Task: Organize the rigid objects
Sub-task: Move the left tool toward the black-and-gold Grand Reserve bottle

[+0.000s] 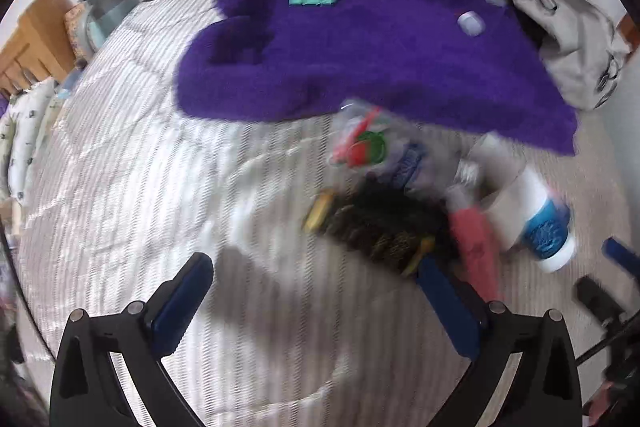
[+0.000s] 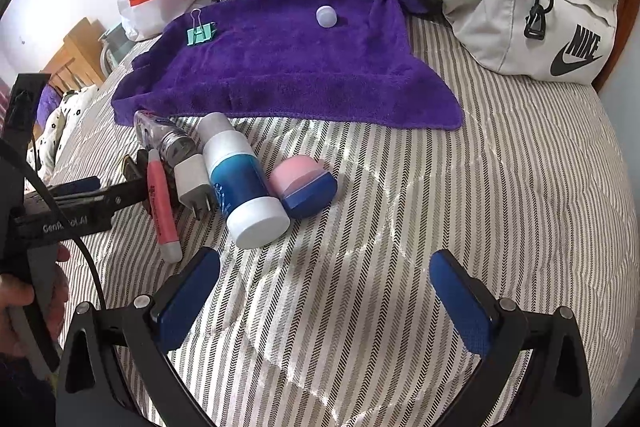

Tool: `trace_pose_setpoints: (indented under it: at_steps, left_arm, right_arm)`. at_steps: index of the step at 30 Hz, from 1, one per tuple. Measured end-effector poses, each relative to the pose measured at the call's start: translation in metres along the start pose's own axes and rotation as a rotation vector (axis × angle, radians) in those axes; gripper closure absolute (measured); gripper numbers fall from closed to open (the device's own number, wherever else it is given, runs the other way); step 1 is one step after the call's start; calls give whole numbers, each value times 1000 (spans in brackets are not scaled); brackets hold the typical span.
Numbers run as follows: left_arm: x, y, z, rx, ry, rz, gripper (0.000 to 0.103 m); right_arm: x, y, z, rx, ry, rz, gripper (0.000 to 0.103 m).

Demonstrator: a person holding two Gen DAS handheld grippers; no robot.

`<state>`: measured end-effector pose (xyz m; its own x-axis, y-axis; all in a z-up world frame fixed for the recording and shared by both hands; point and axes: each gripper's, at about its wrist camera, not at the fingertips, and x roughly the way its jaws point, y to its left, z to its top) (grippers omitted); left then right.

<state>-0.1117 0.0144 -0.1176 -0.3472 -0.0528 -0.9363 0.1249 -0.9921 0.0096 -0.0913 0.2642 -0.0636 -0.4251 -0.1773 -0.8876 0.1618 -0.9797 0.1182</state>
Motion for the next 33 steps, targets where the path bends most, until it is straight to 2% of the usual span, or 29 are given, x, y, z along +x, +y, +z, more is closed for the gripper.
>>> trace_pose_setpoints:
  at_steps: [1, 3, 6, 7, 8, 11, 18, 21, 27, 29, 33]
  left_arm:
    - [-3, 4, -2, 6, -37, 50, 0]
    - [-5, 6, -3, 24, -49, 49, 0]
    - [-11, 7, -5, 3, -58, -96, 0]
    - [-12, 5, -5, 5, -59, -128, 0]
    - [-13, -2, -4, 22, -56, -128, 0]
    - [-8, -17, -2, 80, -55, -45, 0]
    - [6, -30, -2, 113, -49, -15, 0]
    - [2, -18, -6, 85, -74, 30, 0]
    - [1, 27, -2, -1, -76, 110, 0]
    - [1, 38, -1, -30, -66, 117, 0]
    - [-1, 47, -1, -101, -69, 46, 0]
  right_arm:
    - [0, 0, 0, 2, -2, 1, 0]
    - [1, 0, 0, 7, -1, 8, 0]
    - [3, 1, 0, 3, 3, 10, 0]
    - [4, 2, 0, -2, 6, 8, 0]
    - [5, 2, -1, -5, 9, 8, 0]
    - [6, 3, 0, -4, 10, 8, 0]
    - [8, -1, 0, 0, 21, -6, 0]
    - [9, -2, 1, 1, 25, -6, 0]
    - [14, 0, 0, -8, 35, -4, 0]
    - [16, 1, 0, -12, 40, -1, 0]
    - [18, 4, 0, -18, 40, 8, 0]
